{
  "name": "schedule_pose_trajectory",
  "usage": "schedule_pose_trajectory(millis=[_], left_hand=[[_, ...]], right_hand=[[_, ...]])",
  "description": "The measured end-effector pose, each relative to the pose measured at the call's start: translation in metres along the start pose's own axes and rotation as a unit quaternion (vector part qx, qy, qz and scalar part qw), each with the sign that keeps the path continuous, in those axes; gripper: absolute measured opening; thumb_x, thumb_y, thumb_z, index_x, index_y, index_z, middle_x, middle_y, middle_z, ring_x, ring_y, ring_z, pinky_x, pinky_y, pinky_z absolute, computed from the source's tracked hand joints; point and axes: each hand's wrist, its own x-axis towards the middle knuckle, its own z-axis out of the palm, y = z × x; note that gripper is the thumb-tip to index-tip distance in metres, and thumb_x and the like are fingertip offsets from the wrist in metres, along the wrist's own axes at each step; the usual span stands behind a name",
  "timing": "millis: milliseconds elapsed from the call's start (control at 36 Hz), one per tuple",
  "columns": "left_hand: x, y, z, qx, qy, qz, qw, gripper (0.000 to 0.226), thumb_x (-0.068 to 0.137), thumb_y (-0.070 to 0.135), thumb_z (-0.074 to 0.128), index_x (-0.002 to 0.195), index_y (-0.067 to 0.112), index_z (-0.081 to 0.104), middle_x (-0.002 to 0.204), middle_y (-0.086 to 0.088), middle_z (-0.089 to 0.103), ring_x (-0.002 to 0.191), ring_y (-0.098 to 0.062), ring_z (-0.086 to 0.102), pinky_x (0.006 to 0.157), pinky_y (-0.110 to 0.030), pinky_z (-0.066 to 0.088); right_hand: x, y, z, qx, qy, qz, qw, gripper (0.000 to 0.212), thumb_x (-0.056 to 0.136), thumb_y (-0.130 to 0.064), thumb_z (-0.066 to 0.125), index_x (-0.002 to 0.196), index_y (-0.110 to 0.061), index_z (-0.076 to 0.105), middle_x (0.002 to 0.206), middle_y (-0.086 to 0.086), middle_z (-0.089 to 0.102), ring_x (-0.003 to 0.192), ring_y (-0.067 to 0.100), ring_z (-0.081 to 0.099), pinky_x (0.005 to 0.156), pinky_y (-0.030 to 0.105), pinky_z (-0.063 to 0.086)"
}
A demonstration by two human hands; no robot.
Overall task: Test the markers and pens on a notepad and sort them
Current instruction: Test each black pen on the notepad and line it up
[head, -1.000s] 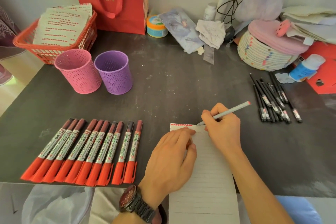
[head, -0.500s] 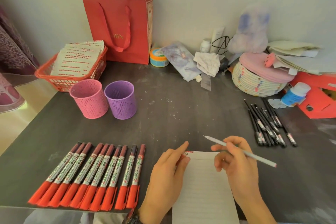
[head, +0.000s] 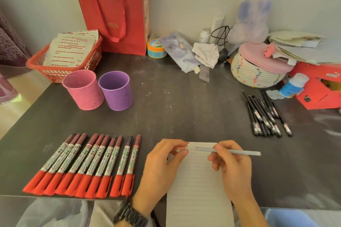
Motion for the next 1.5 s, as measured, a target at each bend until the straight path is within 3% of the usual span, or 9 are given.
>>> schedule_pose_trajectory(millis=[111,222,389,556,917,1167,1250,1389,1500], left_hand=[[0.0,0.003,-0.002,0.002,-0.001,0.015,1.0,0.02,0.09,0.026,0.071,0.109,0.031,0.072,0.104,0.021,0.065,0.1,-0.003,0.062,0.083,-0.01,0.045],[-0.001,0.003,-0.003,-0.009,-0.005,0.016,1.0,0.021,0.089,0.028,0.072,0.109,0.03,0.073,0.103,0.021,0.066,0.099,-0.005,0.063,0.084,-0.013,0.048],[-0.001,0.002,-0.003,-0.016,-0.009,0.022,1.0,0.022,0.087,0.029,0.074,0.108,0.032,0.074,0.103,0.021,0.067,0.098,-0.007,0.064,0.085,-0.019,0.05],[-0.001,0.001,-0.003,-0.025,-0.005,0.016,1.0,0.021,0.088,0.029,0.074,0.108,0.031,0.074,0.103,0.022,0.067,0.1,-0.007,0.064,0.086,-0.018,0.05],[-0.001,-0.007,-0.012,-0.151,0.013,-0.039,0.988,0.019,0.076,0.033,0.079,0.094,0.03,0.078,0.093,0.011,0.072,0.09,-0.014,0.068,0.077,-0.018,0.052],[-0.002,-0.008,-0.011,-0.125,0.013,-0.021,0.992,0.02,0.079,0.041,0.072,0.098,0.047,0.072,0.1,0.015,0.072,0.097,-0.009,0.068,0.08,-0.017,0.053],[-0.002,-0.006,-0.008,-0.101,0.014,-0.016,0.995,0.025,0.08,0.046,0.069,0.105,0.051,0.065,0.103,0.021,0.071,0.1,-0.005,0.067,0.079,-0.015,0.051],[-0.005,-0.004,-0.002,-0.064,-0.001,-0.021,0.998,0.047,0.081,0.041,0.075,0.117,0.053,0.047,0.107,0.025,0.068,0.1,-0.003,0.063,0.08,-0.024,0.05],[-0.008,-0.006,-0.003,0.012,-0.03,0.005,0.999,0.046,0.082,0.034,0.076,0.115,0.054,0.051,0.109,0.027,0.063,0.105,-0.003,0.058,0.083,-0.022,0.046]], right_hand=[[0.0,-0.002,0.001,-0.019,-0.02,-0.012,1.0,0.023,0.094,-0.003,0.062,0.077,-0.016,0.07,0.064,0.016,0.068,0.049,0.018,0.055,0.049,0.022,0.047],[-0.002,-0.005,0.003,-0.058,-0.043,-0.026,0.997,0.01,0.086,-0.027,0.069,0.079,-0.022,0.075,0.067,0.012,0.07,0.053,0.013,0.057,0.052,0.02,0.049],[-0.003,-0.005,0.004,-0.079,-0.071,-0.032,0.994,0.011,0.089,-0.037,0.074,0.093,-0.027,0.077,0.073,0.01,0.073,0.057,0.009,0.061,0.054,0.018,0.049],[0.001,0.0,-0.001,0.064,0.002,0.012,0.998,0.018,0.092,-0.028,0.055,0.09,-0.015,0.067,0.067,0.02,0.067,0.049,0.023,0.054,0.046,0.026,0.043],[0.0,0.002,0.002,-0.054,-0.001,-0.038,0.998,0.023,0.093,-0.032,0.067,0.075,-0.017,0.069,0.057,0.006,0.063,0.046,0.011,0.053,0.049,0.019,0.045],[0.002,-0.002,0.001,-0.055,-0.021,-0.031,0.998,0.021,0.095,-0.02,0.068,0.076,-0.013,0.068,0.059,0.007,0.064,0.05,0.014,0.055,0.052,0.023,0.047],[-0.001,-0.003,0.002,-0.033,-0.003,-0.025,0.999,0.02,0.097,-0.018,0.067,0.077,-0.012,0.068,0.06,0.008,0.064,0.049,0.015,0.054,0.05,0.024,0.046],[-0.001,-0.012,0.002,0.075,0.058,0.019,0.995,0.023,0.088,-0.028,0.071,0.082,-0.006,0.07,0.063,0.014,0.063,0.047,0.021,0.051,0.047,0.027,0.043],[0.001,-0.018,-0.006,0.157,0.078,0.063,0.982,0.018,0.081,-0.028,0.071,0.08,-0.01,0.074,0.063,0.012,0.061,0.047,0.02,0.051,0.044,0.027,0.042]])
